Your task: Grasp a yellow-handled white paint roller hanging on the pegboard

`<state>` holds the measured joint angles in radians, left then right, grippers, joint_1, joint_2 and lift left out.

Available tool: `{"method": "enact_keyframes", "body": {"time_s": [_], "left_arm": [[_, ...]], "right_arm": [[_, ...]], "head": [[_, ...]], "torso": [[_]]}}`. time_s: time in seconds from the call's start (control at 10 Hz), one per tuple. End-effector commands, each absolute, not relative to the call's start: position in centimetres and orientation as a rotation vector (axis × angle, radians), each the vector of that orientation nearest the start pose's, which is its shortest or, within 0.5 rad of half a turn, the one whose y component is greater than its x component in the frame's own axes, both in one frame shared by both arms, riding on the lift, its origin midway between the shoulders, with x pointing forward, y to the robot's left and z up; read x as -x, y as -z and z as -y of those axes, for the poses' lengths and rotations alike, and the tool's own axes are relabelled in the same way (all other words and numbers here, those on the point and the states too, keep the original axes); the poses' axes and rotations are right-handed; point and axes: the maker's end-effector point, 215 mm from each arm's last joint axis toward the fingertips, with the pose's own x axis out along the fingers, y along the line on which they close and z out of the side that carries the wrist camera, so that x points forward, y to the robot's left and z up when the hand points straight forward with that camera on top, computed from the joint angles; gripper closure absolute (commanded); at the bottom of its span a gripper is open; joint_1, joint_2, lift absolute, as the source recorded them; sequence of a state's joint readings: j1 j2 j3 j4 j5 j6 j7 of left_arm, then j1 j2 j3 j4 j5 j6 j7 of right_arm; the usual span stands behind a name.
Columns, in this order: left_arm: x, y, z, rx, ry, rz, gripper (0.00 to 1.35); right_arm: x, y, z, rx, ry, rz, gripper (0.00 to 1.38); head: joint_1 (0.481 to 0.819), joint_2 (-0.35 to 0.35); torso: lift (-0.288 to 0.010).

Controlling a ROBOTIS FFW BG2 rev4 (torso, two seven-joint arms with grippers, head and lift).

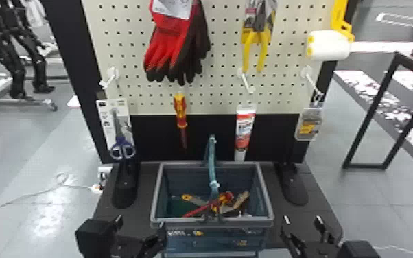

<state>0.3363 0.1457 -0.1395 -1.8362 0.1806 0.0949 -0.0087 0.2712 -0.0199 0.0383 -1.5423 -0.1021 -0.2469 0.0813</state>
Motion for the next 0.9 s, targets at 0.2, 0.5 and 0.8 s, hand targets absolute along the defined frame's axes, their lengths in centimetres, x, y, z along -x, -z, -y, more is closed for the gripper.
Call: {"method": "enact_keyframes", "body": {"time_s": [0.2,0.5,0.8], "left_arm": [[-48.0,41.1,-17.1,0.064,0.187,-0.188,0.15],[-48.3,40.6,-17.7,0.024,0.188,-0.170,0.15],[-48.2,41.2,-18.7,0.036,0.148,-0.181,0.15]], "right_arm": [[-49.2,42.7,20.0,-0.089,-0.098,-0.048,0.44],[-49.5,42.7,20.1,-0.089,-0.096,-0.048,0.44],[-49.3,41.7,21.3,-0.093,-0.080,-0.029,0.46]], "head": [[0.549,0.000],[0.549,0.000],[0.549,0.000]], "torso": [[-0.100],[-0.100],[-0.100]]}}
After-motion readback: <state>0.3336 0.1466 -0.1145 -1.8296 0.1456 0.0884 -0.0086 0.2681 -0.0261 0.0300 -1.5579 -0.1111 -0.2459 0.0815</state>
